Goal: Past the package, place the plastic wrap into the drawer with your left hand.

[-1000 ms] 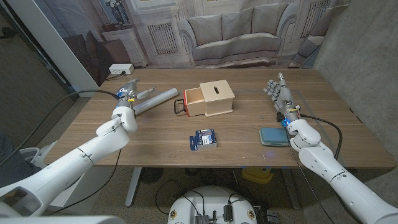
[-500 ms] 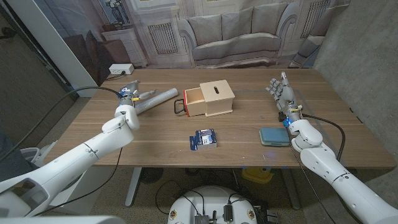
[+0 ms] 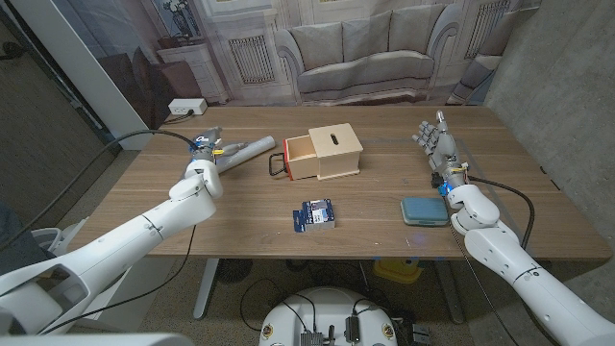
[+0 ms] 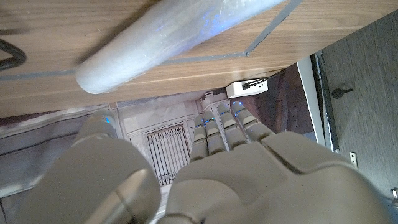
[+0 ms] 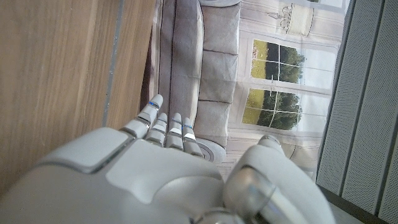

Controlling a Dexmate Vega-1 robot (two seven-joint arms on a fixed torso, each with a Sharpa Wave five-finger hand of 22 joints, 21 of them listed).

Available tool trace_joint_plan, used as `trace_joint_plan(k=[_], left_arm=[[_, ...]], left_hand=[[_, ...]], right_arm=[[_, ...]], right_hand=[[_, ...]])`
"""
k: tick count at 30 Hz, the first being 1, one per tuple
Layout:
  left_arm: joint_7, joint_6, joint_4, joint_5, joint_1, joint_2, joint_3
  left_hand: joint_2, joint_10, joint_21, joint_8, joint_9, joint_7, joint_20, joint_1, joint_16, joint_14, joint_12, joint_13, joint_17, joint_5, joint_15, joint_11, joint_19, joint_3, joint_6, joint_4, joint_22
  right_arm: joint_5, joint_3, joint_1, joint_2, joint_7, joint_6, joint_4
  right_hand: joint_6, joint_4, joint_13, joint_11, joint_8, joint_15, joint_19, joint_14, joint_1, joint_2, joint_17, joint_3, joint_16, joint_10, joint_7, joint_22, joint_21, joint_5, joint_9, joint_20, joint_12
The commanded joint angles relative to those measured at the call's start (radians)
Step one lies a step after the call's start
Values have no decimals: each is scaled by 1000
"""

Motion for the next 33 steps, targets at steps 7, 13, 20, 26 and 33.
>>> trace_joint_plan(k=[7, 13, 20, 26, 33], left_arm=[[-79, 78, 20, 40, -67, -3, 85], [-81, 80, 44, 43, -79, -15, 97], [-80, 63, 75, 31, -85, -30, 102], [-80, 46, 100, 12, -89, -44, 101], [-93, 40, 130, 1, -107, -59, 114]], left_hand=[[-9, 2, 4, -1, 3, -5, -3, 14, 0, 8, -1, 5, 3, 4, -4, -8, 2, -4, 5, -12, 3], [-16, 2, 1, -2, 4, -3, -4, 24, -2, 6, -3, 6, 3, 5, -2, -2, -3, -7, 7, -18, 3], [-20, 2, 0, -2, 4, -5, -5, 32, -1, 7, -3, 6, 3, 6, -2, -6, -4, -9, 9, -23, 3], [-22, 3, 0, -2, 4, -6, -5, 41, -2, 7, -4, 6, 3, 7, -3, -2, -3, -10, 13, -29, 3], [-23, 5, 0, -2, 4, -10, -7, 49, -3, 6, -4, 6, 3, 8, -4, -7, -3, -11, 15, -33, 3]], right_arm=[[-1, 5, -13, -6, -16, -13, -23], [0, 0, -10, 1, -18, -16, -20], [-3, -6, -6, 12, -23, -12, -14], [-4, -8, -2, 17, -26, -12, -9], [-3, -11, 7, 21, -27, -17, -2]], right_hand=[[6, 4, 2, 0, 3, 1, 8, 8, -1, 5, 3, -7, 1, 12, -1, 2, -4, -4, 4, -11, 5], [7, 3, 2, 0, 3, 3, 9, 8, -1, 5, 3, -8, 1, 12, -1, 3, -6, -4, 4, -10, 4], [8, 3, 2, 0, 3, 3, 10, 9, 0, 6, 3, -8, 1, 12, -1, 3, -9, -4, 4, -10, 4], [8, 3, 2, 0, 2, 4, 10, 10, 1, 7, 3, -9, 0, 14, 0, 3, -11, -4, 4, -8, 4], [9, 2, 2, 0, 3, 4, 12, 11, 1, 8, 3, -9, 0, 14, 0, 3, -14, -4, 4, -8, 4]])
